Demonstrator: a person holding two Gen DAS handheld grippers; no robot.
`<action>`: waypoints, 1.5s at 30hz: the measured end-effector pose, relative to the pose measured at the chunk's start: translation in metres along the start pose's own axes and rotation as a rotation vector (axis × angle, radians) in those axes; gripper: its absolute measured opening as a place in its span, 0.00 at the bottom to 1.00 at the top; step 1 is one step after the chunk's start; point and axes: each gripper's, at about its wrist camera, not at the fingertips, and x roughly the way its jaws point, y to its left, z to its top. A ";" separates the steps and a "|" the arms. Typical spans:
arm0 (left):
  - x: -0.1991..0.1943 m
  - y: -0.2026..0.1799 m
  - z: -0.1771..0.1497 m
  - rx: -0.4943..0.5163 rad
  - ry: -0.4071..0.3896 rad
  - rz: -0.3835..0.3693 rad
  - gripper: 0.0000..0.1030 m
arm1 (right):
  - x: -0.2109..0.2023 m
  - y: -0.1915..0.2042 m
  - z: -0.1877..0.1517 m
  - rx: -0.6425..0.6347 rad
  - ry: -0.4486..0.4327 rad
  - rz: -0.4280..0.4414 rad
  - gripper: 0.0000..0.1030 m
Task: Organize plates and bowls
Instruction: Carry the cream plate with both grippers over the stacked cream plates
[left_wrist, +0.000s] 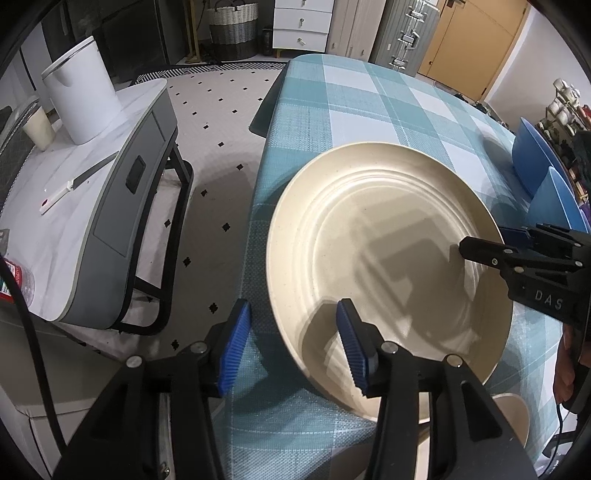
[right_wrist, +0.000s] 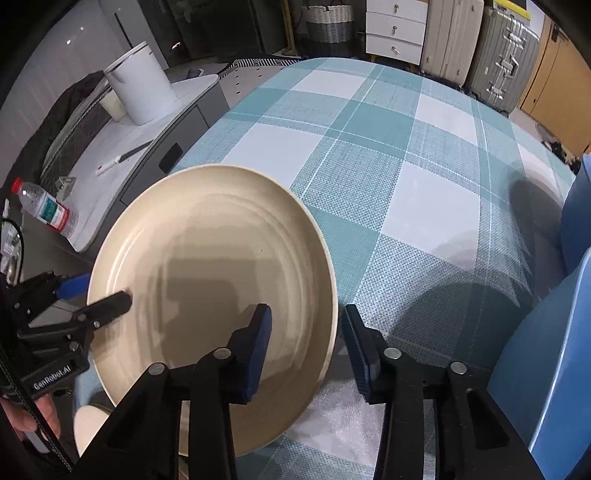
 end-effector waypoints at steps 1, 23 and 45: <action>0.000 0.000 0.000 0.002 0.000 0.002 0.47 | -0.001 0.002 -0.001 -0.017 -0.004 -0.015 0.38; -0.004 -0.003 -0.003 0.037 -0.030 0.016 0.35 | -0.005 0.004 -0.005 -0.027 -0.045 -0.049 0.18; -0.016 -0.004 0.002 0.015 0.000 -0.044 0.17 | -0.011 -0.010 -0.002 0.069 -0.053 0.005 0.12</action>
